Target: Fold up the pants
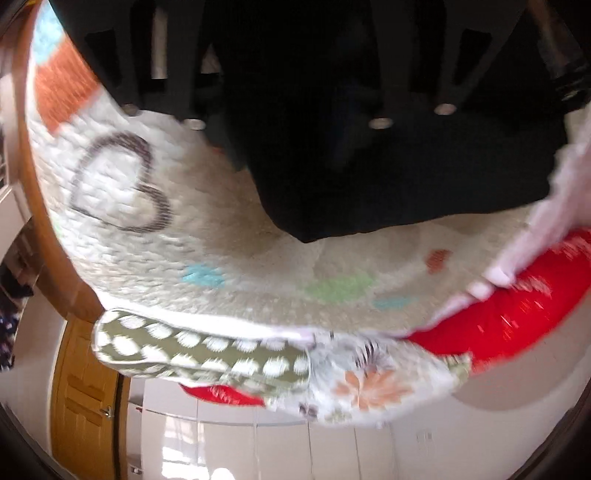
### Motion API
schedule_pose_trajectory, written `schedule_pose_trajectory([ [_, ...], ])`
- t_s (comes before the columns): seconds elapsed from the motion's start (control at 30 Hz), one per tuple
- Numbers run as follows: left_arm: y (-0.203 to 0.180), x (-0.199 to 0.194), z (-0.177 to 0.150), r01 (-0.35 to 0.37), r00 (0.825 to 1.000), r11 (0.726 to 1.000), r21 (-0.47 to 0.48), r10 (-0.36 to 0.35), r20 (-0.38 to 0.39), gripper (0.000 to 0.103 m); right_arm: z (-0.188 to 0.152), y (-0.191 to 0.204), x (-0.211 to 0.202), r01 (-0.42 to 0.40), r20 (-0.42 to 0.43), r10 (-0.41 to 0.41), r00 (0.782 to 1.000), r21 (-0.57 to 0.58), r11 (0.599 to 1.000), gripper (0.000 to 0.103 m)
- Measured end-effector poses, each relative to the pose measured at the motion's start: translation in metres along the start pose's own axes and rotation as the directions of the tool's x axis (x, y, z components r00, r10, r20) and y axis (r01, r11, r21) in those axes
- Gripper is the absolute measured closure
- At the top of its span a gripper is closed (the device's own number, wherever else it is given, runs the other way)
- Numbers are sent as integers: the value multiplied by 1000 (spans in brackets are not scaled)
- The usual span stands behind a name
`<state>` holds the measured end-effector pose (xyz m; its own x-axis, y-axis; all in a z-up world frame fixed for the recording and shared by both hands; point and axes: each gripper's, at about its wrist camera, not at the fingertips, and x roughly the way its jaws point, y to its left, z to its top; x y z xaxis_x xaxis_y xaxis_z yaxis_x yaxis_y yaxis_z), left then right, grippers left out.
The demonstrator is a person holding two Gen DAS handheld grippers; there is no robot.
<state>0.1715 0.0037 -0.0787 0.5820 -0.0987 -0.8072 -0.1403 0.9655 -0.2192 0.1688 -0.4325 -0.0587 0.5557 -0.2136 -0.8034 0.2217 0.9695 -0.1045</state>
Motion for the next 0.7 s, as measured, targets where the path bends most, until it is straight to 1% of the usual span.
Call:
schedule_pose_trajectory([
  [0.03,0,1,0,4,1000,1000,-3,-4,1,7,-5,-4,-18,-6,16,6,1000,10,1000,29],
  [0.1,2,1,1,21,1000,1000,-19,-21,9,10,-28,-18,-68,-17,71,15,997,26,1000,22],
  [0.17,3,0,1,40,999,999,-36,-40,16,26,-56,-32,-102,-19,96,14,995,45,999,20],
  [0.2,3,1,2,40,999,998,-41,-39,17,27,-74,-39,-117,-17,100,11,995,61,998,20],
  [0.23,3,2,2,37,999,998,-42,-36,20,27,-99,-49,-132,-2,90,-7,996,94,996,20],
  [0.27,2,3,2,32,999,999,-37,-32,20,27,-108,-55,-136,7,74,-16,997,118,993,20],
  [0.33,-1,4,2,23,1000,999,-27,-22,22,28,-140,-71,-138,26,19,-30,999,188,982,20],
  [0.4,-2,3,1,22,1000,999,-32,-21,22,32,-159,-83,-128,16,-20,-12,1000,262,965,20],
  [0.43,-2,2,1,23,1000,999,-37,-23,22,37,-167,-90,-118,-7,-36,20,999,319,948,20],
  [0.47,-2,1,1,31,999,999,-44,-30,21,46,-171,-93,-114,-35,-32,49,998,344,938,19],
  [0.5,-1,1,1,37,999,998,-52,-36,20,52,-174,-94,-108,-72,-13,82,997,362,929,22],
  [0.53,0,-1,1,35,999,998,-58,-34,18,65,-174,-90,-102,-89,11,91,996,361,928,27],
  [0.57,3,-2,0,22,1000,997,-69,-21,15,77,-173,-87,-102,-99,19,98,995,346,933,58],
  [0.6,6,-4,0,39,999,996,-81,-38,13,79,-170,-79,-100,-151,25,151,988,317,936,93],
  [0.63,9,-9,0,60,998,993,-98,-59,16,84,-167,-75,-100,-199,30,199,979,310,930,92],
  [0.67,11,-16,-1,73,997,991,-112,-70,26,86,-167,-70,-104,-204,39,201,979,292,934,92],
  [0.7,12,-23,-2,80,996,990,-116,-76,37,87,-168,-64,-109,-189,43,184,982,260,947,92],
])
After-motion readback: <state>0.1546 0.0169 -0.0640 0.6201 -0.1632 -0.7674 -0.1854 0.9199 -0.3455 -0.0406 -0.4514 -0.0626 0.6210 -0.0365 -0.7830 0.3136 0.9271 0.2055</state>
